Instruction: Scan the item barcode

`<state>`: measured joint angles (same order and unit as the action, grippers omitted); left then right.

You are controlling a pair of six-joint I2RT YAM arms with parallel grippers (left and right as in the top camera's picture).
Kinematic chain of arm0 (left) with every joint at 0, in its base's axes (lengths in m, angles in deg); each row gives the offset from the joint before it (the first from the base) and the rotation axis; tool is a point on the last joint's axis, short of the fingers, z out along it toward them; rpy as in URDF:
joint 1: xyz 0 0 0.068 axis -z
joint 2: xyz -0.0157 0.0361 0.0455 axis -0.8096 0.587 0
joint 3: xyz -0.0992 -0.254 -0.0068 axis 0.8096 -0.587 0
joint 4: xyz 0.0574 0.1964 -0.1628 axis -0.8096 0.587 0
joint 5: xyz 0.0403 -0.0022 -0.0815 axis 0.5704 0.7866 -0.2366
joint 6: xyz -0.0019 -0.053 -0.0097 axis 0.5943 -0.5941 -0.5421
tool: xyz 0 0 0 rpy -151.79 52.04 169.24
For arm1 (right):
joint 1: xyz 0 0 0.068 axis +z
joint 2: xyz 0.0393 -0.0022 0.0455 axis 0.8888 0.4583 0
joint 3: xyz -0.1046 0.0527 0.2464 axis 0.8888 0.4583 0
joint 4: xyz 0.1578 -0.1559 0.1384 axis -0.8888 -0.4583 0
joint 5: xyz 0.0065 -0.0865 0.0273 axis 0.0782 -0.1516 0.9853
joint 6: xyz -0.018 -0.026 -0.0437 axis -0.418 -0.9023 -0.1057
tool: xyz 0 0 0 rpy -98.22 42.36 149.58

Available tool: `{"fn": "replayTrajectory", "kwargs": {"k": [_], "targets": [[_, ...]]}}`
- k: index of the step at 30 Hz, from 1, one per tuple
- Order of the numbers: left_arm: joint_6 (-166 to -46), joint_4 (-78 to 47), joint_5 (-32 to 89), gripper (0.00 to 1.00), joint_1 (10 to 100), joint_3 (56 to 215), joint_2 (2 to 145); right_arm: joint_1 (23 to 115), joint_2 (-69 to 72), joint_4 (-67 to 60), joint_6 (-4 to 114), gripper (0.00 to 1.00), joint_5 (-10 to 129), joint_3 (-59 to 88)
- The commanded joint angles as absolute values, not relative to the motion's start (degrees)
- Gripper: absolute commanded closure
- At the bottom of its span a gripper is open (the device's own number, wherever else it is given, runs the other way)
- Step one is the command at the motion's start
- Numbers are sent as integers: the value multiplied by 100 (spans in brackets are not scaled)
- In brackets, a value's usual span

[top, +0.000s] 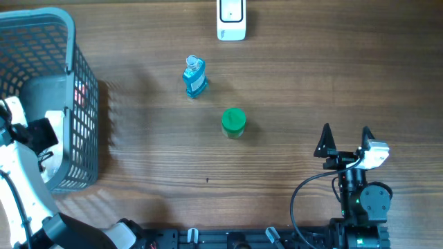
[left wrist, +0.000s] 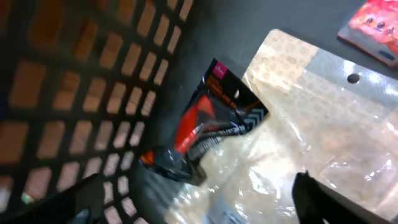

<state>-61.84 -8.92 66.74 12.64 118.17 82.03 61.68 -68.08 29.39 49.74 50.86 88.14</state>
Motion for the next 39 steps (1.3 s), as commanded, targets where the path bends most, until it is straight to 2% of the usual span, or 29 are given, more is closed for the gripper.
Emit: {"fn": "replayTrajectory", "kwargs": {"k": [1,2,7,12,13,14,26,35,39], "targets": [[-5456,-981,6709,10,1225,11933,8190,6190,-6854,2967,4871,0,5180,8819],[-5454,-907,6709,7,1225,11933,8212,6190,-6854,2967,4871,0,5180,8819],[-4890,-1018,6709,4,1201,11920,8419,6190,-6854,2967,4871,0,5180,8819],[-4545,-1003,6729,10,1188,11920,8752,6190,-6854,2967,4871,0,5180,8819],[-4538,-983,6801,2,1179,11917,8874,6190,-6854,2967,4871,0,5180,8819],[-4532,-990,6880,0,1162,11917,8940,6190,-6854,2967,4869,0,5180,8819],[-4300,-1309,6963,0,875,11917,9318,6190,-6854,2967,4871,0,5180,8819],[-4300,-1447,6805,7,711,11917,9696,6190,-6854,2967,4871,0,5180,8819],[-4298,-1545,6652,13,711,11917,9884,6190,-6854,2967,4871,0,5180,8819]]}}
